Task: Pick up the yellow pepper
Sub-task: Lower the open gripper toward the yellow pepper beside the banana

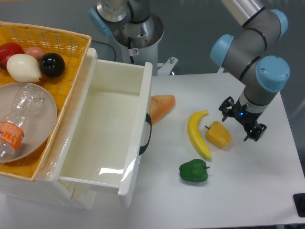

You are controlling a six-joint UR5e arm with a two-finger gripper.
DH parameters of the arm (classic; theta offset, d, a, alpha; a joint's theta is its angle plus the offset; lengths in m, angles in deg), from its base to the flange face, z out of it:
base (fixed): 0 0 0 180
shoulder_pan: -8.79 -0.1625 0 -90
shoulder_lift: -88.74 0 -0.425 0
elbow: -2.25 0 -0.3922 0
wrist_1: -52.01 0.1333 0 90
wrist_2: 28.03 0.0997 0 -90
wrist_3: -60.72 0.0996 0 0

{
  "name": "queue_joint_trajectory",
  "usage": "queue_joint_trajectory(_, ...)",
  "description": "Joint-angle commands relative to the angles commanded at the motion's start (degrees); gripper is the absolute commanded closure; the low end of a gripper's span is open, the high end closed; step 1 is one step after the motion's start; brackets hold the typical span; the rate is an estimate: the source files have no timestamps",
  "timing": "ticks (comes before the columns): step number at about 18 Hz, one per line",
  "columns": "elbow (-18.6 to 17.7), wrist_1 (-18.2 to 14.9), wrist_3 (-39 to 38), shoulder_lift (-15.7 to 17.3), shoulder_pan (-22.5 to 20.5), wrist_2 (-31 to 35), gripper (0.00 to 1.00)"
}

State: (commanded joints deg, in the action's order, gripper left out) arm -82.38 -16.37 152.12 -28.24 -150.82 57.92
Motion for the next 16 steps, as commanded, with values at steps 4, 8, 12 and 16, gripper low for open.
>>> queue_joint_trajectory(4,-0.17,0.09,-0.52,0.18,0.00,-0.09,0.00)
queue_joint_trajectory(8,-0.52,2.46,14.44,-0.35,0.17,-0.26,0.00)
queue_joint_trajectory(12,-0.88,3.34,24.94,-0.44,0.26,-0.09,0.00)
queue_joint_trajectory(16,-1.05,3.16,35.75,-1.40,0.88,0.18,0.03)
